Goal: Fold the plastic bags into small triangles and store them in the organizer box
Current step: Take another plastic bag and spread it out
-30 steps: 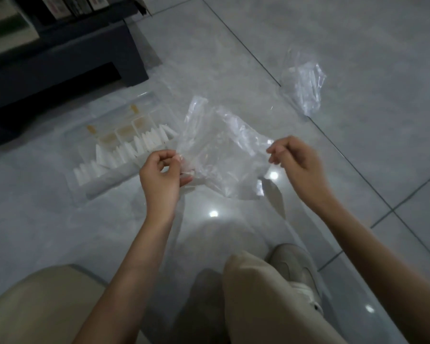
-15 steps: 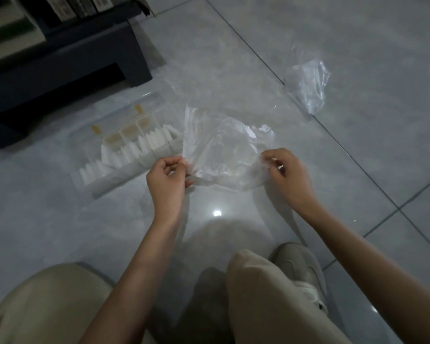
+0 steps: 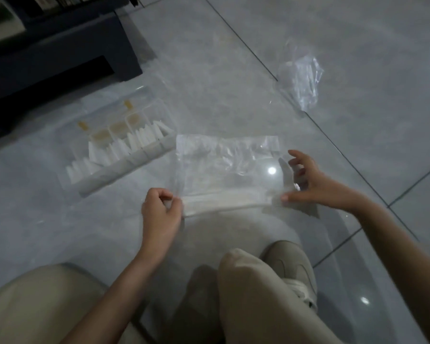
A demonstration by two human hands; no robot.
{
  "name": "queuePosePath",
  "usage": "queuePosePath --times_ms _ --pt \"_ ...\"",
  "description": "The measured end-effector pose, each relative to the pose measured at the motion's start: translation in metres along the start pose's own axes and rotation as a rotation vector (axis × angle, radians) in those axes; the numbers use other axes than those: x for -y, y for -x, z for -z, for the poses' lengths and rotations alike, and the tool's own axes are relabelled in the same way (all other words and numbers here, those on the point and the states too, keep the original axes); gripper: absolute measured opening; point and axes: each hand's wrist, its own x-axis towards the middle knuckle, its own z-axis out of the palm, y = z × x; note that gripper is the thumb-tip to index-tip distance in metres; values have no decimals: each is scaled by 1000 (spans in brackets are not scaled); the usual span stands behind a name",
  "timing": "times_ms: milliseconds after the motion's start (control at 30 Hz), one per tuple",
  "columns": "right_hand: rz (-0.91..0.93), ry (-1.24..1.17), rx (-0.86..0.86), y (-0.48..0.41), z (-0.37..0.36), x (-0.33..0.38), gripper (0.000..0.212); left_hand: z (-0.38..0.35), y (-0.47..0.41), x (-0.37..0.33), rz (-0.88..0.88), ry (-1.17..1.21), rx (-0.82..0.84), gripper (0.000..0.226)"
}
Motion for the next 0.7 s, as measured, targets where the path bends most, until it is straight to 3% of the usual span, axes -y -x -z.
queuePosePath --times_ms 67,167,233,300,367,467,600,700 --pt "-28 -84 53 -4 17 8 97 7 -8 -5 -53 -71 5 42" --pt "134 70 -207 -25 24 12 64 8 -29 -20 -142 -70 73 56" --pt "209 132 -201 -41 20 14 57 -1 -40 -31 -148 -16 122 49" --pt "238 77 -165 -56 16 18 51 -13 -49 -37 -148 40 142 27" --pt "247 89 -184 -71 15 22 35 -24 -56 -42 -145 114 86 12" --pt "225 128 -142 -85 19 26 9 -32 -65 -40 -127 168 3 27" --pt "245 223 -12 -85 36 28 11 -36 -69 -42 -121 276 -36 31" --pt "196 81 -17 -79 52 28 12 -30 -70 -34 -108 311 -22 32"
